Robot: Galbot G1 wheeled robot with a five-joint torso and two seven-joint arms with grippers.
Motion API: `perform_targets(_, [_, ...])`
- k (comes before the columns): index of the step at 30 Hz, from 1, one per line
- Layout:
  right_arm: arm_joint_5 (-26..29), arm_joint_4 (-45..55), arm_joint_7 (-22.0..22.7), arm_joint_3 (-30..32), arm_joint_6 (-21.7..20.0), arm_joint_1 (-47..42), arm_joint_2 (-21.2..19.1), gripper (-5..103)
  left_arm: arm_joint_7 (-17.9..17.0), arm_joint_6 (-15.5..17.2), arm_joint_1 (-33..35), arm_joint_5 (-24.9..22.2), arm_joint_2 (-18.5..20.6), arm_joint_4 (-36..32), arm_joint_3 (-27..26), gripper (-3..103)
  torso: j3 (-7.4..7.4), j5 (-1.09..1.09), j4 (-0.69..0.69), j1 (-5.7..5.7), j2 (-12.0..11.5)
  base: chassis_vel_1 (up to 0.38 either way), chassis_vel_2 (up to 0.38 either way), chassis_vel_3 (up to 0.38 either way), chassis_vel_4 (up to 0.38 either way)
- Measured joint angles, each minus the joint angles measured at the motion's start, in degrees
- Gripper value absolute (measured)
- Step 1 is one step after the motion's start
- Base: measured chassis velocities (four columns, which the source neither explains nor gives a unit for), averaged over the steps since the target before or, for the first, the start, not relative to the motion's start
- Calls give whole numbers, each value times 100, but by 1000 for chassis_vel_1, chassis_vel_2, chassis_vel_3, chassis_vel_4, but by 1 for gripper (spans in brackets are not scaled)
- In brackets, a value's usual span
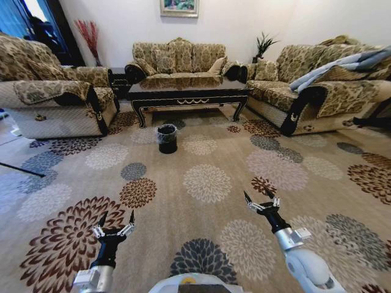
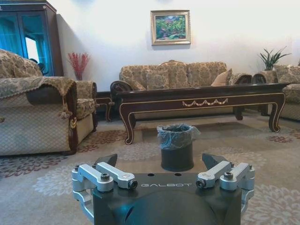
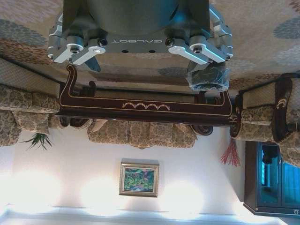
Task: Move to the front of the table and pick up the trash from the floor, then place it into the trash bin.
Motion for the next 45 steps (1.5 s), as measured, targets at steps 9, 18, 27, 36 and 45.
perform_targets(9, [0, 0, 0, 0, 0, 0, 0, 100, 0, 0, 0, 0, 0, 0, 0, 100, 135, 0, -1, 33, 169, -2, -3, -6, -3])
perform_targets(18, [0, 0, 0, 0, 0, 0, 0, 100, 0, 0, 0, 0, 0, 0, 0, 100, 171, 0, -1, 49, 220, 0, 0, 0, 0])
perform_targets(27, [0, 0, 0, 0, 0, 0, 0, 100, 0, 0, 0, 0, 0, 0, 0, 100, 187, 0, -1, 55, 242, 22, 24, 32, 26])
perform_targets(36, [0, 0, 0, 0, 0, 0, 0, 100, 0, 0, 0, 0, 0, 0, 0, 100, 328, 0, -1, 114, 444, 37, 31, 37, 36])
perform_targets(45, [0, 0, 0, 0, 0, 0, 0, 100, 0, 0, 0, 0, 0, 0, 0, 100, 471, 0, -1, 175, 650, 0, 0, 0, 0])
